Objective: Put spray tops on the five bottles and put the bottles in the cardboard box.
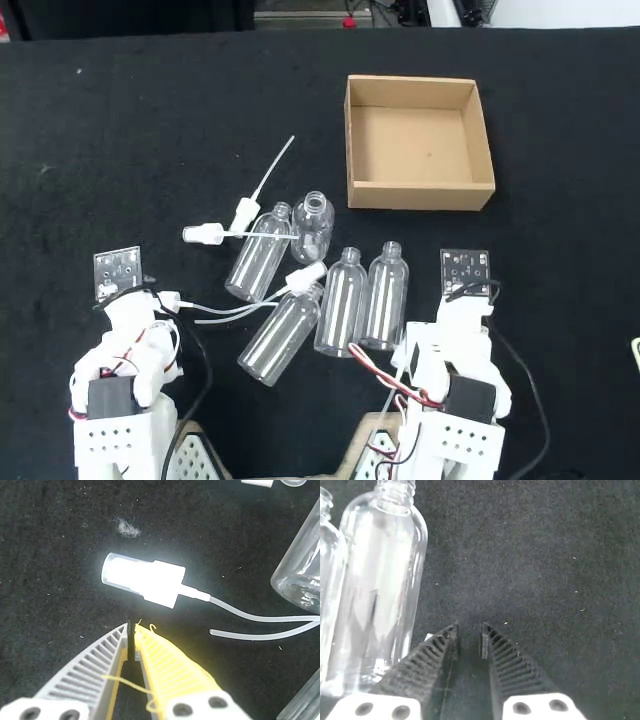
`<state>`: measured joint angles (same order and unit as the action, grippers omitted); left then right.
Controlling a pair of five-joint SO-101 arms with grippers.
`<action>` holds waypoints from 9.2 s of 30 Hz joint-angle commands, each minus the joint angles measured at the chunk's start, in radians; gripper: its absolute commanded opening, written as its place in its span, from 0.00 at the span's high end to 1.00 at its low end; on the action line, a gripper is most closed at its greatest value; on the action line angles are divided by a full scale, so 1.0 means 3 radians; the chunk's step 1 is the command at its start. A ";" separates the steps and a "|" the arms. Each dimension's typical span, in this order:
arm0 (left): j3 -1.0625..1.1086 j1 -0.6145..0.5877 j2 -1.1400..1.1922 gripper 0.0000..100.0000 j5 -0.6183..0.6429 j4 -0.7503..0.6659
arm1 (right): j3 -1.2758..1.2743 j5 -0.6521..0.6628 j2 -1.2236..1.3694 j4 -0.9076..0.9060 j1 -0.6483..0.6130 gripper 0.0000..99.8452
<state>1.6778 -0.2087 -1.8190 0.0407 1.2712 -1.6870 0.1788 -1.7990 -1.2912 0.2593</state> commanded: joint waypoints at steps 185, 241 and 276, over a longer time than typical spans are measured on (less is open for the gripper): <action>-0.0821 -0.0903 -0.0015 0.97 -0.0701 -0.0931 | 0.2841 0.0000 0.2033 0.0532 -0.0644 0.84; -0.3399 -0.0110 0.5529 0.76 0.1734 -0.0143 | 0.2647 -0.0107 0.2033 0.0547 -0.0644 0.84; -0.3833 -0.1634 0.5524 0.89 -0.0818 -0.1524 | 0.2667 -0.0107 0.2033 0.0532 -0.0644 0.83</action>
<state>0.6038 -0.5861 -0.1557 0.0545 0.8355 -0.9045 0.1511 -1.1868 -1.1331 0.0583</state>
